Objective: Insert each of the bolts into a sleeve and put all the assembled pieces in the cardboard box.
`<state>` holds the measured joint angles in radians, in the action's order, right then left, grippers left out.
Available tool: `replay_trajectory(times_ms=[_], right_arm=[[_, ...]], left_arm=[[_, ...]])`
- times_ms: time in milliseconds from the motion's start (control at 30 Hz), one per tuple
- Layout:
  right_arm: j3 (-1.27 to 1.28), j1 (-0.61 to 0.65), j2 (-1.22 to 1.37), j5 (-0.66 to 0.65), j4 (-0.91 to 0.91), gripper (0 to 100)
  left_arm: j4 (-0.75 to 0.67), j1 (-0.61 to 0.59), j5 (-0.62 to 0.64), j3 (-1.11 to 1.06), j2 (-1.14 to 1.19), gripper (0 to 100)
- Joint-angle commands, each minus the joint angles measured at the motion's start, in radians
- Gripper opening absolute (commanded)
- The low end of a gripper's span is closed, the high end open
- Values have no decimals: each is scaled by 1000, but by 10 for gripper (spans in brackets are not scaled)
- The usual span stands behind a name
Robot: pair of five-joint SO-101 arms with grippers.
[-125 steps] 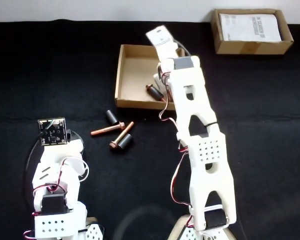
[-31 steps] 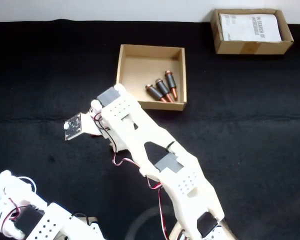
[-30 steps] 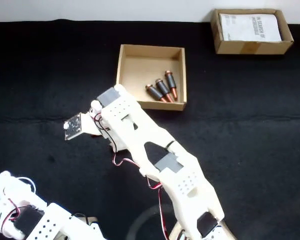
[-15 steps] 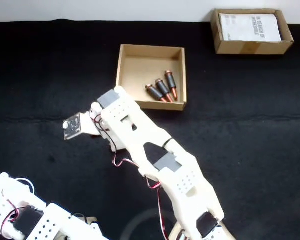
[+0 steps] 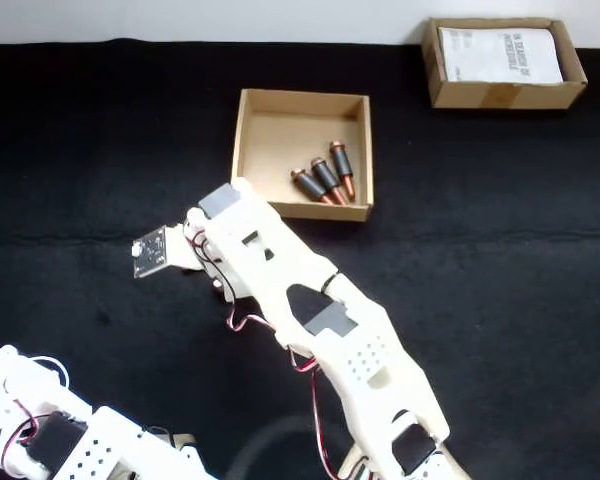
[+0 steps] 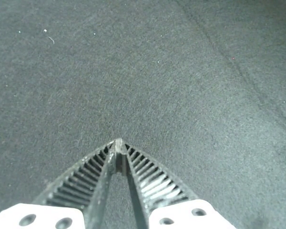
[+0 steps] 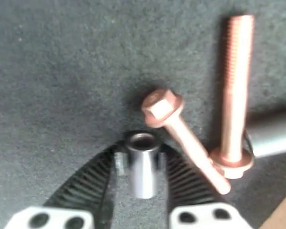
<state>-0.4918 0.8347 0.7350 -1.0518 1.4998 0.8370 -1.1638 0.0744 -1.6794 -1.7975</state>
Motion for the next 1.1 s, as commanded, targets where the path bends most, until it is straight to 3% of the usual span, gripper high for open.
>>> replay_trajectory(times_ms=[0,233,300,467,633,833,1067], right_arm=[[-31,-19,-12,9,19,6],[-414,-67,-12,77,237,8],[-533,-82,-12,112,265,8],[-720,-148,-42,247,266,8],[-550,-157,-231,282,265,8],[-236,-147,-498,322,265,8],[114,-147,-763,391,263,8]], left_arm=[[0,-2,-5,-16,-10,9],[167,102,-3,-12,-12,9],[212,174,2,10,-12,9],[391,458,146,163,-10,10],[393,665,126,194,-8,10],[374,834,115,278,5,10],[222,929,118,446,323,10]])
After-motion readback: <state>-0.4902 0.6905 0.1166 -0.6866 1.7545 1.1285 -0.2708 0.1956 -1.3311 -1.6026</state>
